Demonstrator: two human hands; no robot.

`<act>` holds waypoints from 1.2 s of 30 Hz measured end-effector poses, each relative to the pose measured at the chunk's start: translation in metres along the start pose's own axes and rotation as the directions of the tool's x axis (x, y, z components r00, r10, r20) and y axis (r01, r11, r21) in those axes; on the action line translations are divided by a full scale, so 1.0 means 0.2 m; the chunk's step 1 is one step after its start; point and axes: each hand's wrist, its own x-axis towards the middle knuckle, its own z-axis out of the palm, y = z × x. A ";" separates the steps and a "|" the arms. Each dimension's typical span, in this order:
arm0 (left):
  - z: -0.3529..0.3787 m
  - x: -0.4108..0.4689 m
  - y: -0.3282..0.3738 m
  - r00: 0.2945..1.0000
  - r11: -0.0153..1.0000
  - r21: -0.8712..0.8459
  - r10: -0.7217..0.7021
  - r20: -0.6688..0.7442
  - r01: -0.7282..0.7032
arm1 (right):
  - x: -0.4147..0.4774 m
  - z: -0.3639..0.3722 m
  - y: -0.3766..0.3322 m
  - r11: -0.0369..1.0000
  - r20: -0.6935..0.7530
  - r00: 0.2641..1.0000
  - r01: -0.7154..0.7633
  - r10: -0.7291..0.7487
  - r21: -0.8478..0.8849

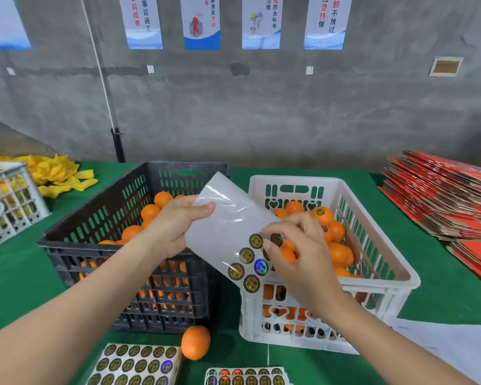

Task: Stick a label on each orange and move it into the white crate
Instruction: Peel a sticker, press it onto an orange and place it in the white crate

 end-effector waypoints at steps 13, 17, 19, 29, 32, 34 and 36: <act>0.03 -0.08 -0.04 0.987 0.869 -0.495 0.099 0.123 -0.025 | 0.13 0.08 -0.07 0.312 0.214 0.760 -0.482 0.613 0.819; 0.16 -0.13 -0.19 0.934 0.882 -0.467 0.120 0.336 0.055 | 0.12 0.14 -0.07 0.294 0.171 0.768 -0.426 0.617 0.855; 0.22 -0.12 -0.19 0.965 0.911 -0.409 0.058 0.258 0.055 | 0.10 0.17 -0.05 0.409 0.162 0.804 -0.450 0.572 0.794; 0.19 -0.12 -0.13 1.000 0.998 -0.058 -0.007 -0.012 0.006 | 0.07 0.12 0.06 0.994 0.009 1.000 -0.008 0.007 0.105; 0.19 -0.15 -0.12 1.000 0.999 0.029 -0.020 0.022 0.019 | 0.06 0.15 0.04 0.996 0.021 0.996 0.082 -0.082 0.021; 0.19 -0.16 -0.12 0.999 0.999 -0.006 -0.050 0.018 0.050 | 0.04 0.16 0.04 0.985 -0.019 0.985 0.170 -0.171 -0.037; 0.18 -0.18 -0.11 0.995 0.995 -0.035 -0.097 0.006 0.097 | 0.01 0.17 0.04 0.952 -0.030 0.957 0.282 -0.288 -0.121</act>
